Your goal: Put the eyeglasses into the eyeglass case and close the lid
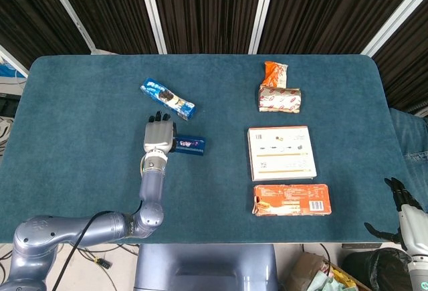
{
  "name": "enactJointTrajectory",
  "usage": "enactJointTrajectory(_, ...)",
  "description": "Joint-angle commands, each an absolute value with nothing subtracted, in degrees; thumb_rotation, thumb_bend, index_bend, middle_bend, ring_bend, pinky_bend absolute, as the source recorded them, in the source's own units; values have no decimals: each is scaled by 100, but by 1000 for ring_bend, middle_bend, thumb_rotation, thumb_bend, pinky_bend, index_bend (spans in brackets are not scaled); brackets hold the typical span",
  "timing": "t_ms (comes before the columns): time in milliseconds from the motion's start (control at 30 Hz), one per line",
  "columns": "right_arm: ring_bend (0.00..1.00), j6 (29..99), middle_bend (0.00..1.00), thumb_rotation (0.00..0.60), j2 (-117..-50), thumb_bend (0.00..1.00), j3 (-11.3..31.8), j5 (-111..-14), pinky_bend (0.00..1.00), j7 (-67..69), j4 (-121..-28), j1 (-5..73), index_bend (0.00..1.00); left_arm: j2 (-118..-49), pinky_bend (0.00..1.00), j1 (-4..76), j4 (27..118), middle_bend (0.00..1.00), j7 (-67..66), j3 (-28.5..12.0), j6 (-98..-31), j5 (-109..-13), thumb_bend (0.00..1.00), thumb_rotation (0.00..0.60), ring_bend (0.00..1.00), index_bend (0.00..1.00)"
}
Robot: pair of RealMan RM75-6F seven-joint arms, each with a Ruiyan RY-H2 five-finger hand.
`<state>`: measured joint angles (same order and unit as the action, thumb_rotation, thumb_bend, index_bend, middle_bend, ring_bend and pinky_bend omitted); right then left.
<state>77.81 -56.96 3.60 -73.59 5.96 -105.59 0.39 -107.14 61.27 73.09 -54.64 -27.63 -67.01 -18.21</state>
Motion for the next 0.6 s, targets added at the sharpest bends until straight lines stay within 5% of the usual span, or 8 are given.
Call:
enactJointTrajectory(33, 125, 7779, 52, 600, -5693, 254, 359, -7356, 161, 598, -10563, 39, 89, -10731, 118, 6137, 7259, 164, -5440, -2759, -6687, -1807, 428, 600, 29, 503)
enactJointTrajectory(367, 124, 7789, 61, 600, -5696, 254, 363, -7352, 161, 609, -10557, 35, 92, -10814, 118, 6186, 6915, 163, -5394, -2726, -6636, -1803, 427, 600, 29, 431)
enactJointTrajectory(600, 125, 7803, 61, 600, -5700, 255, 369, -7351, 161, 601, -10560, 34, 96, -10849, 118, 6177, 6752, 152, -5357, -2660, -6599, -1880, 425, 600, 25, 148)
